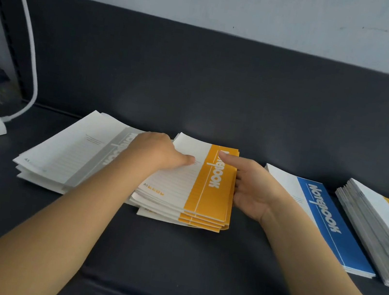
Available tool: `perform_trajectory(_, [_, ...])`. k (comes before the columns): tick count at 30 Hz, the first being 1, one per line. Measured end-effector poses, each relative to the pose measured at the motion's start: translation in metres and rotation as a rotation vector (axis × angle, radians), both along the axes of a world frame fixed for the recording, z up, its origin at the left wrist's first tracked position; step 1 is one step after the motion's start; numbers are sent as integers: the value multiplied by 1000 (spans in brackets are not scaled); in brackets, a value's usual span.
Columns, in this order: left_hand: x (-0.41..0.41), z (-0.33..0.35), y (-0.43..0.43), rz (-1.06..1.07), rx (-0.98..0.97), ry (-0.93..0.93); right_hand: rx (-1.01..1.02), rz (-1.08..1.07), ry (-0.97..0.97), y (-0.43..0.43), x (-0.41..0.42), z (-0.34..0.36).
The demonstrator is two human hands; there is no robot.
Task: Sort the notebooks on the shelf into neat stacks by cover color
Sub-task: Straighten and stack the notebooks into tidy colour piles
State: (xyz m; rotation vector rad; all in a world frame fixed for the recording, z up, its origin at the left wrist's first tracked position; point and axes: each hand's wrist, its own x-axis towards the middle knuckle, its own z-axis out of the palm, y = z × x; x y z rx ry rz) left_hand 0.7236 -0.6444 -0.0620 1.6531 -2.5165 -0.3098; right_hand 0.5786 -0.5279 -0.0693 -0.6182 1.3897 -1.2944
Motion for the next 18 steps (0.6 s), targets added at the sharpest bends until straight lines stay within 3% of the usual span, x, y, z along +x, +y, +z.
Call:
perform_trajectory(5, [4,12,-7,42,154,38,-28,-17,4,-1,1,3])
perform_trajectory(11, [3,4,-14,26,442,325,-8,-46,62,-2,-1,7])
perform_trajectory(18, [0,-5,-8,14,586,501,72,-132,95,-1,0,3])
